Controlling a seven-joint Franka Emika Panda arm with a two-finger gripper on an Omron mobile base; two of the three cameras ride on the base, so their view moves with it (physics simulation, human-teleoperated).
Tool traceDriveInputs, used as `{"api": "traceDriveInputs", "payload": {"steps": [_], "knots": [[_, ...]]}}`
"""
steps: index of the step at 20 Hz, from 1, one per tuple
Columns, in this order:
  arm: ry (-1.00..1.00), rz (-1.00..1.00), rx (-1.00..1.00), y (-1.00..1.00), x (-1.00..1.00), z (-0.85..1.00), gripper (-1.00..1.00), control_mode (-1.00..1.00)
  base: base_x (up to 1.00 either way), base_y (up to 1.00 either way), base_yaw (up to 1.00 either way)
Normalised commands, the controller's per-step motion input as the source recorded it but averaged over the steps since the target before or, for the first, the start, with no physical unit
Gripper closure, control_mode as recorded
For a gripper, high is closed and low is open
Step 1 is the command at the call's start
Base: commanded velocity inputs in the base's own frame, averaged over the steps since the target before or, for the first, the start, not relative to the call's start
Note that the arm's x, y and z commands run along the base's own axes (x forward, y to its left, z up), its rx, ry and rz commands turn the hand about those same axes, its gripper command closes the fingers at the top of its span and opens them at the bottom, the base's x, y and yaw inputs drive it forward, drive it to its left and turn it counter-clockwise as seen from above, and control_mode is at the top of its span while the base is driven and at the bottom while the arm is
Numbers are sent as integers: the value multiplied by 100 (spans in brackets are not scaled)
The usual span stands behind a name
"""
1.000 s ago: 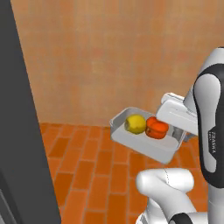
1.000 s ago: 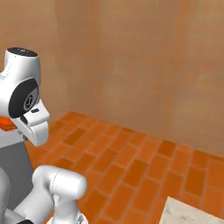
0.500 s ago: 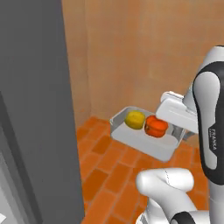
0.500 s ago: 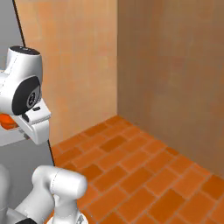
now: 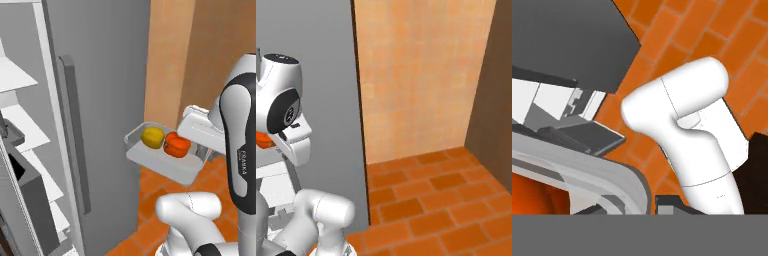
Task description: Take the meat container that has the fish and place it on the second highest rack of the freezer. Then take the vegetable container that has the lemon and squash and place it on the highest rack of the freezer.
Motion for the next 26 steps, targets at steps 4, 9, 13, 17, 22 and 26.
{"api": "traceDriveInputs", "payload": {"steps": [4, 9, 13, 17, 22, 26], "knots": [[0, 0, 0, 0, 0, 0, 100, 100, 7, -23, 70], [0, 0, 0, 0, 0, 0, 100, 100, 63, -23, 64], [0, 0, 0, 0, 0, 0, 100, 100, 95, -3, 46], [0, 0, 0, 0, 0, 0, 100, 100, 26, 0, 50], [0, 0, 0, 0, 0, 0, 100, 100, 17, -8, 61], [0, 0, 0, 0, 0, 0, 100, 100, 70, 1, 22]]}}
